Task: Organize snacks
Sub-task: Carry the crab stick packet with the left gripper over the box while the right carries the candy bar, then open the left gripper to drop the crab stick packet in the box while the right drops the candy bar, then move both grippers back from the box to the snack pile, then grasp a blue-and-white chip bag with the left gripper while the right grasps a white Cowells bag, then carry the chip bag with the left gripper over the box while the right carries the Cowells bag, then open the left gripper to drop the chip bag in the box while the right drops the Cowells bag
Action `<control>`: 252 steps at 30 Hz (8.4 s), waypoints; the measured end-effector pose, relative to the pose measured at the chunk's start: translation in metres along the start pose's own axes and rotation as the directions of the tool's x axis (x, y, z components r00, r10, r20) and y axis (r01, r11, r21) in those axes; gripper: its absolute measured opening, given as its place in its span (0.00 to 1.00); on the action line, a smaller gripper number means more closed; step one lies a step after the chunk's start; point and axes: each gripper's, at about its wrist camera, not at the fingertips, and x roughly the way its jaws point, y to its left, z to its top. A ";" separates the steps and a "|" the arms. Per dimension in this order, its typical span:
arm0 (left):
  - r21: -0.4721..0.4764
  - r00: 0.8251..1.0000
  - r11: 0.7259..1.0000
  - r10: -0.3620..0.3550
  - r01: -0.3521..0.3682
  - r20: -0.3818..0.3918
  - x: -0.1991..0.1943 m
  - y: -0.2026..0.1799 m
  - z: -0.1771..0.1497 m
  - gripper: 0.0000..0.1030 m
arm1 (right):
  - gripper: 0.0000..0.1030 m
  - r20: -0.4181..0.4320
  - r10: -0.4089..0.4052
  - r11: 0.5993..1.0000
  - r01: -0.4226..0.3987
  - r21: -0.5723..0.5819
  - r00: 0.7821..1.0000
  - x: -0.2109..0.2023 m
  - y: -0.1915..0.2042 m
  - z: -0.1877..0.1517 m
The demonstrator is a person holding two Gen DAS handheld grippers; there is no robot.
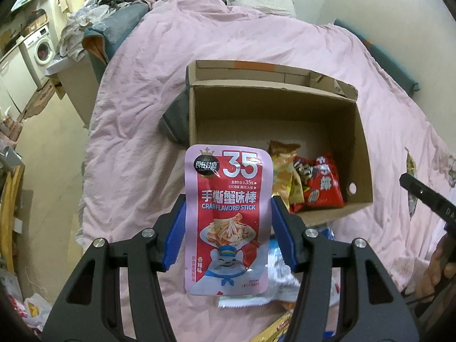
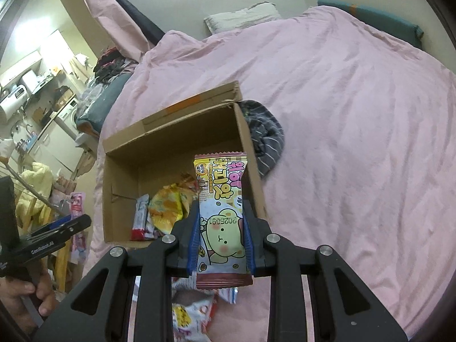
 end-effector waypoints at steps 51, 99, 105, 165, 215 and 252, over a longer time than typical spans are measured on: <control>0.047 0.995 0.998 -0.046 0.042 0.085 0.058 -0.021 0.027 0.52 | 0.27 -0.118 0.059 0.998 -0.059 0.003 0.991 0.081 0.032 0.013; -0.031 0.971 0.987 -0.163 0.160 -0.174 0.045 -0.013 -0.055 0.82 | 0.77 -0.126 0.104 0.983 -0.082 0.165 0.987 0.022 0.000 -0.023; -0.010 0.953 0.990 -0.136 0.139 -0.271 0.075 -0.027 -0.073 0.82 | 0.77 -0.227 0.107 0.983 -0.068 0.171 0.968 0.024 -0.006 -0.056; 0.018 0.999 0.999 0.037 -0.037 -0.036 -0.026 -0.006 -0.045 0.46 | 0.50 -0.184 0.263 0.959 -0.277 -0.052 0.947 -0.016 0.034 -0.078; 0.085 0.989 0.992 -0.106 0.097 0.108 0.059 -0.020 0.037 0.47 | 0.53 -0.177 0.003 0.999 0.004 0.039 0.984 0.122 0.009 0.037; 0.110 0.972 0.988 -0.132 0.112 0.193 0.041 -0.025 0.030 0.89 | 0.79 -0.098 0.089 0.993 -0.080 0.092 0.991 0.103 0.006 0.040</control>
